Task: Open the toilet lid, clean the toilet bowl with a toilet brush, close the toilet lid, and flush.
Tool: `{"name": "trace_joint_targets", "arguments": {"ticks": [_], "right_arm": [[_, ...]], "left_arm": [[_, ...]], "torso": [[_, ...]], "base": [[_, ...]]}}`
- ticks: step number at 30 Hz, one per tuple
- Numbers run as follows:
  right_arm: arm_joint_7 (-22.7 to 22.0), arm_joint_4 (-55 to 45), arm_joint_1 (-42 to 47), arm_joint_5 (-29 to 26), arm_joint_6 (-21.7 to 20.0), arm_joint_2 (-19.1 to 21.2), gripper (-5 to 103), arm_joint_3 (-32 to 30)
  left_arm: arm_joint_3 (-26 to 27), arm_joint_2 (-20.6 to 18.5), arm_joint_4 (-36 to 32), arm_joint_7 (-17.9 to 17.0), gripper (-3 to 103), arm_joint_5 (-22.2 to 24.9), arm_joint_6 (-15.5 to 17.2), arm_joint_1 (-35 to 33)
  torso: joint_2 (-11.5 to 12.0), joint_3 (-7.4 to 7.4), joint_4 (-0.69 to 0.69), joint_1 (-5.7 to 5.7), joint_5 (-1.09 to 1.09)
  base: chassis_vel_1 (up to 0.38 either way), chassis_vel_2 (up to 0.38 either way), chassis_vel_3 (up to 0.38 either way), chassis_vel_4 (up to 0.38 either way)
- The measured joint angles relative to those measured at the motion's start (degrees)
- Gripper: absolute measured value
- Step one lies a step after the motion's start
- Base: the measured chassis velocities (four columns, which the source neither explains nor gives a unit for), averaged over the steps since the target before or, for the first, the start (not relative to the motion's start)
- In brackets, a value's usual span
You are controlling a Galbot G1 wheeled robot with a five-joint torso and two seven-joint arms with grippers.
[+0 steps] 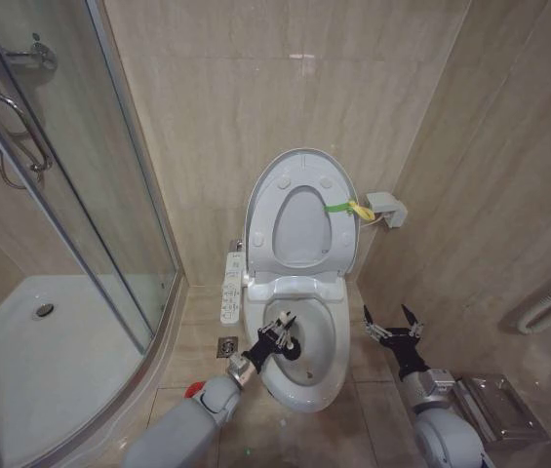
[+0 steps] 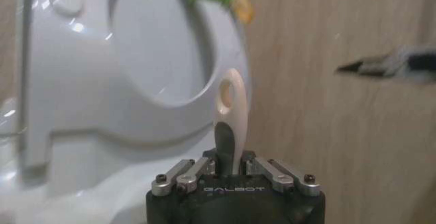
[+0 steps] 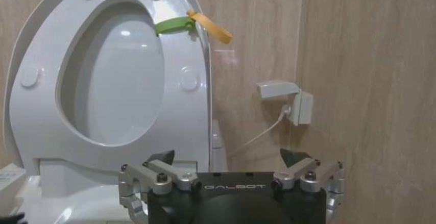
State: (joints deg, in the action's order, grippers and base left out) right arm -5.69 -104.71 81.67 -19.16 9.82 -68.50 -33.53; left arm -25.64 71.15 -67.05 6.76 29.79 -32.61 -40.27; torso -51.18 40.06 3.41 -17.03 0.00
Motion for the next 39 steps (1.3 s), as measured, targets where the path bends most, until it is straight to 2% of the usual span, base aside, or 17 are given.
{"name": "trace_joint_targets", "arguments": {"ticks": [2, 7, 12, 20, 23, 27, 31, 33, 39], "right_arm": [[0.00, 0.00, 0.00, 0.00, 0.00, 0.00, 100, 0.00], [0.00, 0.01, 0.00, 0.00, 0.00, 0.00, 100, 0.00], [0.00, 0.00, 0.00, 0.00, 0.00, 0.00, 100, 0.00], [0.00, 0.00, 0.00, 0.00, 0.00, 0.00, 100, 0.00], [0.00, 0.00, 0.00, 0.00, 0.00, 0.00, 100, 0.00], [0.00, 0.00, 0.00, 0.00, 0.00, 0.00, 100, 0.00], [0.00, 0.00, 0.00, 0.00, 0.00, 0.00, 100, 0.00], [0.00, 0.00, 0.00, 0.00, 0.00, 0.00, 100, 0.00], [0.00, 0.00, 0.00, 0.00, 0.00, 0.00, 100, 0.00]], "left_arm": [[-1.35, -0.90, -4.44, -0.69, 19, 0.28, 0.89, -1.38], [-2.30, -0.82, -5.97, -0.36, 19, 0.28, 0.97, -2.72], [-1.12, 1.63, -0.09, 1.49, 19, 0.52, -0.54, -2.07], [1.34, 4.56, 8.26, 4.07, 19, 4.63, -1.28, 2.86], [1.05, 4.02, 6.81, 3.84, 19, 4.81, -1.16, 2.97], [-1.16, 0.92, -1.43, 1.64, 19, 4.75, 0.63, 1.08], [-2.54, -0.60, -5.71, 0.80, 19, 4.14, 1.58, -0.88], [-2.65, -0.63, -5.66, 0.80, 19, 3.84, 1.59, -1.23], [-1.75, 1.34, 1.26, 3.18, 19, 3.19, -0.29, -0.65]], "torso": [[0.00, 0.00, 0.00, 0.00, 0.00], [0.00, 0.00, -0.01, 0.00, 0.00], [0.00, 0.00, -0.01, 0.00, 0.00], [0.00, 0.01, 0.00, 0.00, 0.00], [0.00, 0.01, 0.00, 0.00, 0.00], [0.00, 0.00, -0.01, 0.00, 0.00], [0.00, 0.00, 0.00, 0.00, 0.00], [0.00, 0.00, -0.01, 0.00, 0.00], [0.00, 0.00, -0.01, 0.00, -0.01]], "base": [[0.000, 0.000, 0.000, 0.000], [0.000, 0.000, 0.000, 0.000], [0.000, 0.000, 0.000, 0.000], [0.000, 0.000, 0.000, 0.000], [0.000, 0.000, 0.000, 0.000], [0.000, 0.000, 0.000, 0.000], [0.000, 0.000, 0.000, 0.000], [0.000, 0.000, 0.000, 0.000], [0.000, 0.000, 0.000, 0.000]]}}
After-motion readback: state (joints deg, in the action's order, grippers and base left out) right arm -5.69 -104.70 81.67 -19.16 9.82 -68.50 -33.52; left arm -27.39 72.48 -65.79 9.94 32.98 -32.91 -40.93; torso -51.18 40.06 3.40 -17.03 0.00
